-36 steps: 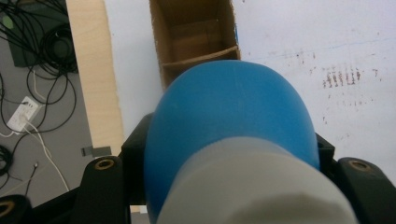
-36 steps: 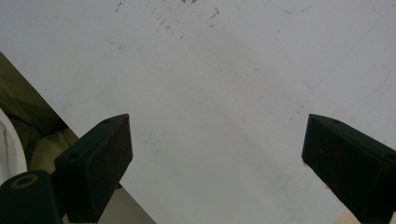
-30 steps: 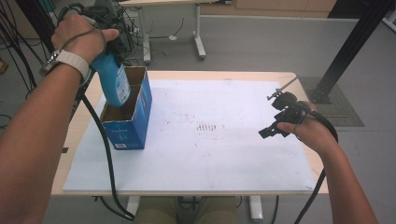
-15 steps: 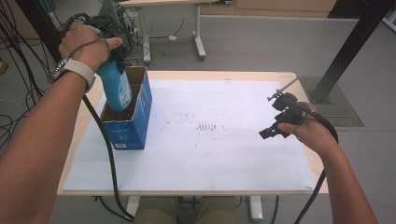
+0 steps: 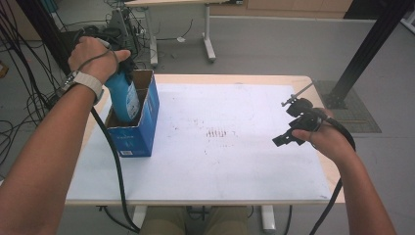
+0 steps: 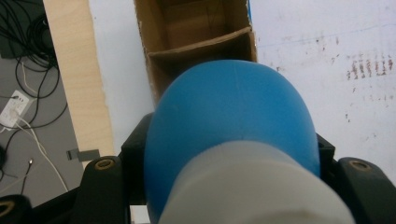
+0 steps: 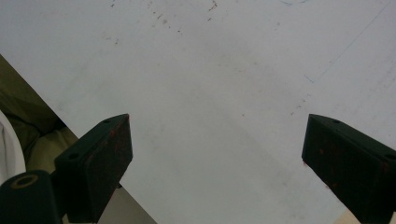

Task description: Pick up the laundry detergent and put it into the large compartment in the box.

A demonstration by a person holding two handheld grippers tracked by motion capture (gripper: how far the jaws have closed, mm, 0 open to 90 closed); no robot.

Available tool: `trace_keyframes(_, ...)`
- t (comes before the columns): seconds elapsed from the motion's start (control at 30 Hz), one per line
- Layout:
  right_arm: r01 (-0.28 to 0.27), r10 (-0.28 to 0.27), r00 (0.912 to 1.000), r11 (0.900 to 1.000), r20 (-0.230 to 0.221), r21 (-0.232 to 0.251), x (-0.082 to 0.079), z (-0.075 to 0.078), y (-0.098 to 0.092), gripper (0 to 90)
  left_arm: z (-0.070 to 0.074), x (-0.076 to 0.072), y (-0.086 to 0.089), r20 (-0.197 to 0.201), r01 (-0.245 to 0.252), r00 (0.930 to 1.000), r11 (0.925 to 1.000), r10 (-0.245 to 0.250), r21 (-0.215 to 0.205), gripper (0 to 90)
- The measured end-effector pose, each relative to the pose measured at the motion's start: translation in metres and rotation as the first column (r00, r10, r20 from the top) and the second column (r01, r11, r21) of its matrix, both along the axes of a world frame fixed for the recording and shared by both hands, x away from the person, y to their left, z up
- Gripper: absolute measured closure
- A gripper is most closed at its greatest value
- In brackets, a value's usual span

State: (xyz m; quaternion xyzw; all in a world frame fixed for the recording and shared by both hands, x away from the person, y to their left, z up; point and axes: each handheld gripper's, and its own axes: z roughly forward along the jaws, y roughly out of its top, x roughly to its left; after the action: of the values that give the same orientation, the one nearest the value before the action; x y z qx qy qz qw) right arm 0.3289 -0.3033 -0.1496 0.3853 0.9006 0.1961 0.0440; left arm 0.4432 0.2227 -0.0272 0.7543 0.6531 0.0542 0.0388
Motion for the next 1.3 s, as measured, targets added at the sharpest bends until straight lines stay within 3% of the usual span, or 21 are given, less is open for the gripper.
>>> trace_keyframes(0.57,0.002,-0.002,1.0000,1.000,-0.005,0.004,0.001,-0.003,0.001,8.5,-0.021,0.002,0.004,-0.004,0.001,1.0000,0.9999,-0.001,-0.015,38.8)
trace_keyframes(1.3,0.006,-0.006,0.9999,1.000,-0.012,0.003,0.002,-0.004,-0.001,8.5,-0.054,0.003,0.004,0.000,-0.002,1.0000,1.0000,0.002,-0.006,38.8)
